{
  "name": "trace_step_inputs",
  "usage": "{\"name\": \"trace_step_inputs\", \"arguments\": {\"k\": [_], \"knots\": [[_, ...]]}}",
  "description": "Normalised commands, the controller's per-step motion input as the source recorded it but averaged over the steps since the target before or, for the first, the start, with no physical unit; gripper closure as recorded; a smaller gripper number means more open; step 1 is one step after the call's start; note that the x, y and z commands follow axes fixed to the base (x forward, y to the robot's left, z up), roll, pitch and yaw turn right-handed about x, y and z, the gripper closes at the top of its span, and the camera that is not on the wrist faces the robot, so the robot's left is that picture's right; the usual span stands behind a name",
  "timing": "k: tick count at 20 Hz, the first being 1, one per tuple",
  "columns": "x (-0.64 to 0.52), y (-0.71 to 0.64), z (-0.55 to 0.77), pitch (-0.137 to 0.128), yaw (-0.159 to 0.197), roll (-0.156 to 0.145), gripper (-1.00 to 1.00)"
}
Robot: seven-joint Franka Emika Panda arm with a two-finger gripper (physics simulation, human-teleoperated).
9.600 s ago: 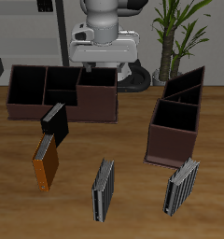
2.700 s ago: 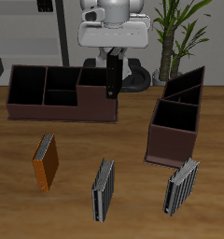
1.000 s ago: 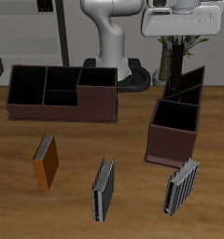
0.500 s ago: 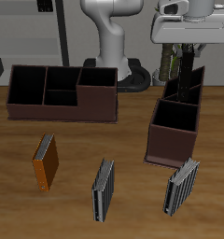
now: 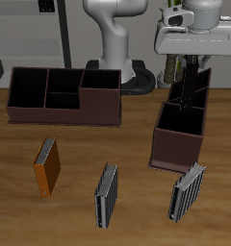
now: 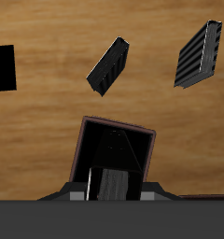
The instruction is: Place the black book into the left desk caddy's right compartment
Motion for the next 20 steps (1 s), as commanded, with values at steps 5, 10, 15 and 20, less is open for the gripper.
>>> {"name": "trace_step_inputs", "arguments": {"k": [5, 10, 15, 20], "knots": [[0.04, -0.11, -0.13, 0.023, -0.022, -0.008, 1.0], [0.03, -0.01, -0.12, 0.016, -0.003, 0.002, 1.0], [0.01, 0.15, -0.18, 0.023, 0.003, 0.03, 1.0], [0.06, 0.05, -0.19, 0.019, 0.002, 0.011, 1.0]]}}
